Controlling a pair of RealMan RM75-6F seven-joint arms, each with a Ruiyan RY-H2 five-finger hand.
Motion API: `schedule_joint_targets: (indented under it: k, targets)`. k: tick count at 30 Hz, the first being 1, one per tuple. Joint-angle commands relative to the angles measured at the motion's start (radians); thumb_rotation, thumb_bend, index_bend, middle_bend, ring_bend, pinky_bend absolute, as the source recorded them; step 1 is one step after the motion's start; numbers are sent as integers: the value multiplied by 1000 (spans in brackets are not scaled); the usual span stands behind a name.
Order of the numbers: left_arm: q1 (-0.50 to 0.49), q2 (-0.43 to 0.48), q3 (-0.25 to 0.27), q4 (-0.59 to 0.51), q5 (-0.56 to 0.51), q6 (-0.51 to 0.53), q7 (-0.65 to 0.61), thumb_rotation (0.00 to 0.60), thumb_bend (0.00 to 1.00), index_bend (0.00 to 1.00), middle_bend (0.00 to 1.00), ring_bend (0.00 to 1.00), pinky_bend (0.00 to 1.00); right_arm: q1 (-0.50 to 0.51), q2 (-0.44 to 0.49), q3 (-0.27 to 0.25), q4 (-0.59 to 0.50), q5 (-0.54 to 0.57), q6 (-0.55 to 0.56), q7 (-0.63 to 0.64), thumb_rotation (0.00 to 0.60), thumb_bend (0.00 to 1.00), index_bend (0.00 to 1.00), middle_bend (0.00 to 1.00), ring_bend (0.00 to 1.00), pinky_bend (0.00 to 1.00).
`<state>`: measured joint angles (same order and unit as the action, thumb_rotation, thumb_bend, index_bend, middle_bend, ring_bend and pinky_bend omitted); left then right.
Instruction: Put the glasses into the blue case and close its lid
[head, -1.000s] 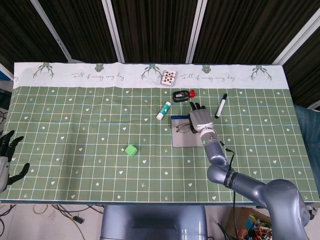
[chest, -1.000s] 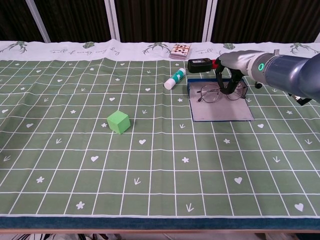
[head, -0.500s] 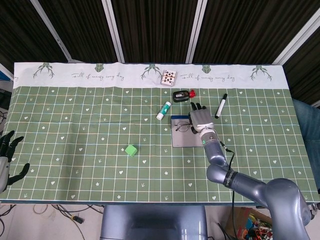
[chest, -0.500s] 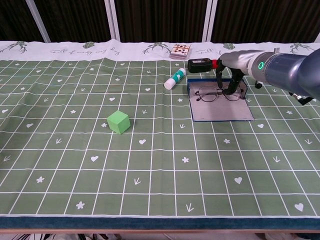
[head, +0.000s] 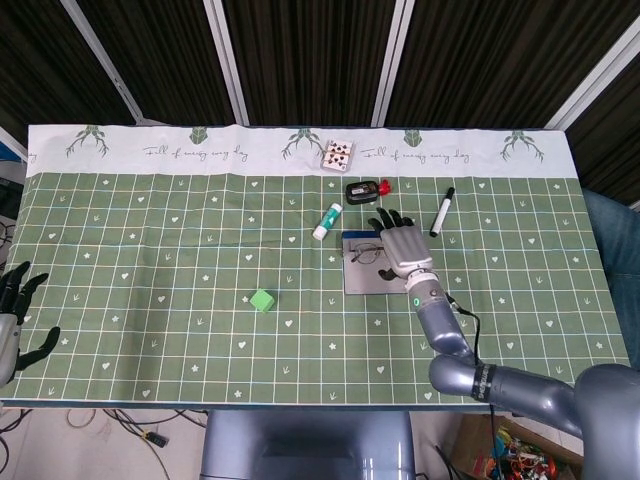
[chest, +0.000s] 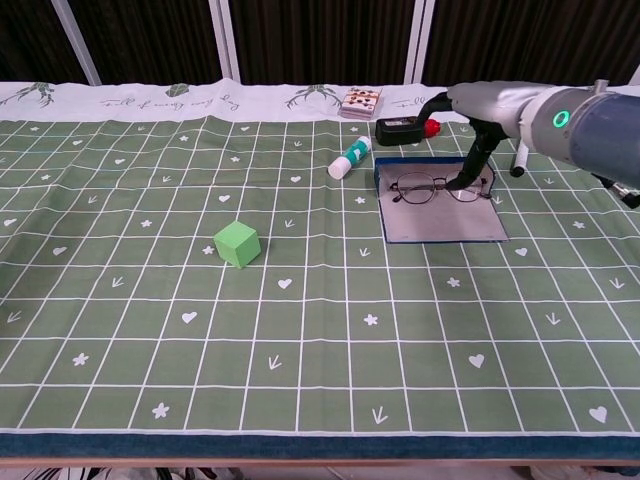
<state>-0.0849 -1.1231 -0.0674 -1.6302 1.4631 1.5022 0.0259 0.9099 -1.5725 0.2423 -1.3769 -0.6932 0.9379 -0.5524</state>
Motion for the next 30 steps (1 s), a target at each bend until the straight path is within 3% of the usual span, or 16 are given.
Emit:
schedule_joint_targets:
  k: [1,5,10,14,18,30]
  targets:
    - [0,0,0,0,-1,-1,0,600,311,119,0,0,0,-50,42,-33,-75,-36,48,21,600,265,122,57,56,167]
    - [0,0,-1,-1,-4,-2,1,600,312,119,0,0,0,-74,52,-54,-115,-46,77,15,600,266,116,226,242,313]
    - [0,0,-1,-1,-3,-1,2,600,311,119,0,0,0,-81,35,-68,-97,-21,81,-15,600,268,116,527,575,625]
    - [1,0,-1,-1,-3,0,0,600,312,119,0,0,0,-72,28,-71,-87,5,73,-48,600,269,116,698,725,750]
    - [0,0,-1,-1,-3,-1,0,600,312,119,0,0,0,-65,23,-72,-90,25,75,-78,600,273,115,764,784,798]
    - [0,0,-2,-2,-7,-4,0,600,314,119,0,0,0,-48,-1,-82,-91,65,67,-134,600,351,115,786,804,813]
